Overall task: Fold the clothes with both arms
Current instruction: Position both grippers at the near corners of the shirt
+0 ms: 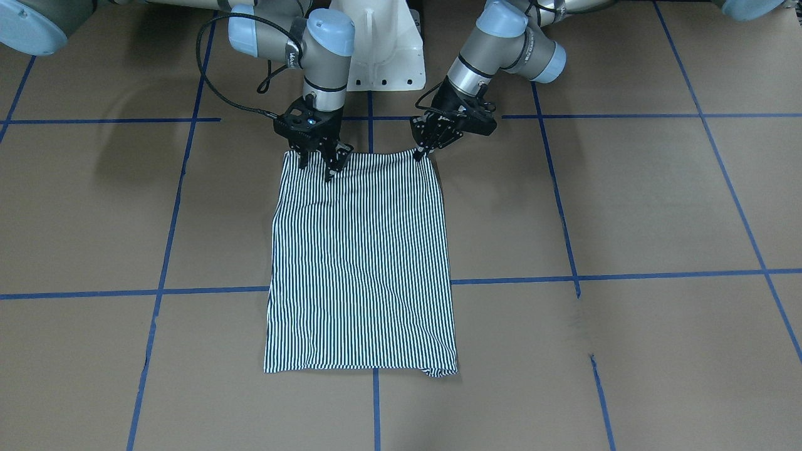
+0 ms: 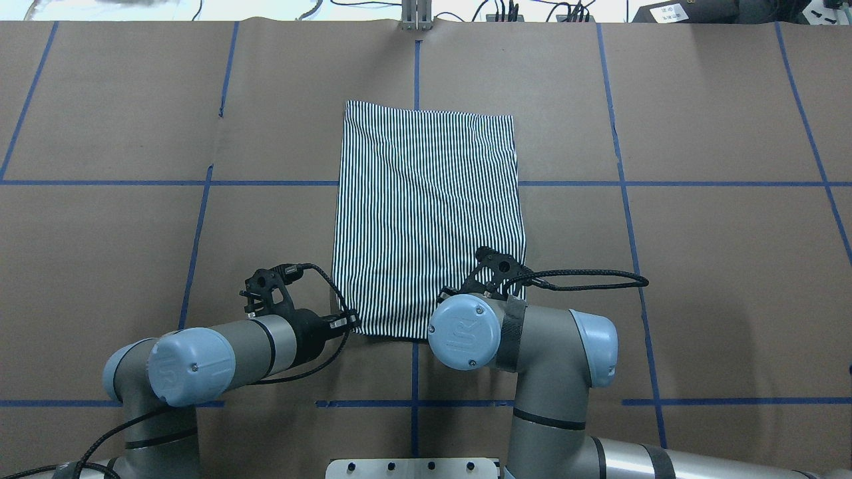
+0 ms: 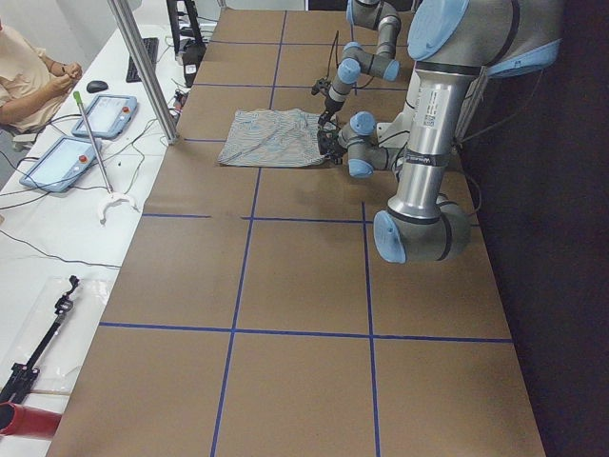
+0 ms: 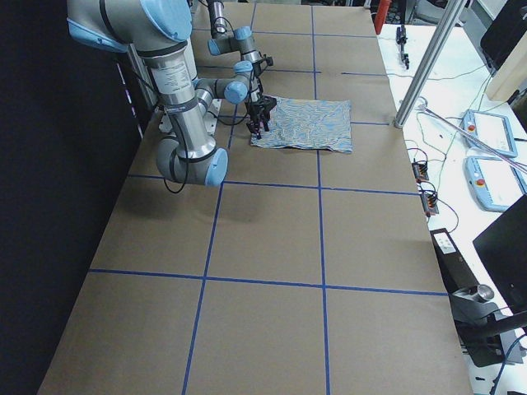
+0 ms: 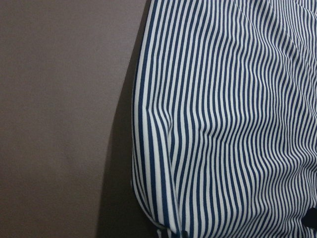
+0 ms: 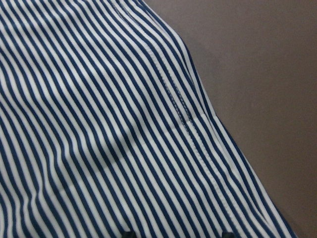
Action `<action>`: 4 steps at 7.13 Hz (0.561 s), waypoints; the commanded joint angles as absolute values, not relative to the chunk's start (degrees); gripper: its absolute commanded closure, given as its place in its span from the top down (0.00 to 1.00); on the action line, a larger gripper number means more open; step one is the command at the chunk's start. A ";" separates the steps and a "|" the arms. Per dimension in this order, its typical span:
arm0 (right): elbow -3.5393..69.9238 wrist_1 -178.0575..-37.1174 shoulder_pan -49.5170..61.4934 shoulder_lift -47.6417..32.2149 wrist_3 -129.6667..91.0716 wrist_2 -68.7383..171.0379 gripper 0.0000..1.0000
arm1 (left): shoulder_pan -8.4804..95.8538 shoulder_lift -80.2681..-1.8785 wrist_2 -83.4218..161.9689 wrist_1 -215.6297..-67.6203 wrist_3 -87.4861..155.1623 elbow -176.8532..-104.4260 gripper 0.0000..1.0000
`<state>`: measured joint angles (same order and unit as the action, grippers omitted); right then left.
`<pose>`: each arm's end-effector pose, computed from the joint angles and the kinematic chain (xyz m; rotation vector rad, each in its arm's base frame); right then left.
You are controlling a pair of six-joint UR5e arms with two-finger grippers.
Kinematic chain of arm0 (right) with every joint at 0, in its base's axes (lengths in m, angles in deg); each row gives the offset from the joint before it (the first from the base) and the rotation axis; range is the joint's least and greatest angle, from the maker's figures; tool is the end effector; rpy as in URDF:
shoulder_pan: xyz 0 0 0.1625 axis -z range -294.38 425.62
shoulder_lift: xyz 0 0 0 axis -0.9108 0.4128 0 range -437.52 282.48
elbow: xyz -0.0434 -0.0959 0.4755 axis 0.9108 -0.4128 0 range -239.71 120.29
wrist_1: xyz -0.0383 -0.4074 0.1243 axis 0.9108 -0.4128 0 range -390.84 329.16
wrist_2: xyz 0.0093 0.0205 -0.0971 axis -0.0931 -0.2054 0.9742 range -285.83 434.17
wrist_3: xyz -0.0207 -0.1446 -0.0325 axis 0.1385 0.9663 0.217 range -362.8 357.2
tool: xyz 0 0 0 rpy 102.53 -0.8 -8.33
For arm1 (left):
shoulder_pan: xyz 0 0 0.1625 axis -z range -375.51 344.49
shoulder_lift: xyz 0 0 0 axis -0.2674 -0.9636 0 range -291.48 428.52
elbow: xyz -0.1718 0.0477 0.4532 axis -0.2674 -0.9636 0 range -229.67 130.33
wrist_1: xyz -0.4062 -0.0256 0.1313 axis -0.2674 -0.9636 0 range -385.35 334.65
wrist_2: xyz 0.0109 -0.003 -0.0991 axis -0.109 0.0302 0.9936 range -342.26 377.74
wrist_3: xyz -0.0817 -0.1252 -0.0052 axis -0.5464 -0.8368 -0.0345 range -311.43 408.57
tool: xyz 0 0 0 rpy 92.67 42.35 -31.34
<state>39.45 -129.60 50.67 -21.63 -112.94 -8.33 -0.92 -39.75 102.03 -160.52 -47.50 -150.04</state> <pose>-0.6709 -0.3374 0.3529 0.1011 -0.6172 0.6322 0.6209 -0.3146 0.3758 0.1821 1.2860 -0.3729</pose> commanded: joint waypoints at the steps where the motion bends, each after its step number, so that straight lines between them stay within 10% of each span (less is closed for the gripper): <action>1: 39.25 -129.54 50.77 -21.71 -113.27 -8.45 0.00 | -0.92 -39.76 102.03 -160.52 -47.50 -150.13 0.00; 4: 39.77 -129.37 50.68 -22.15 -113.36 -8.45 0.00 | -0.92 -39.76 102.03 -160.52 -47.50 -150.13 0.00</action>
<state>39.20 -129.45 50.69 -21.83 -113.34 -8.44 -0.92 -39.76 102.03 -160.52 -47.50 -150.13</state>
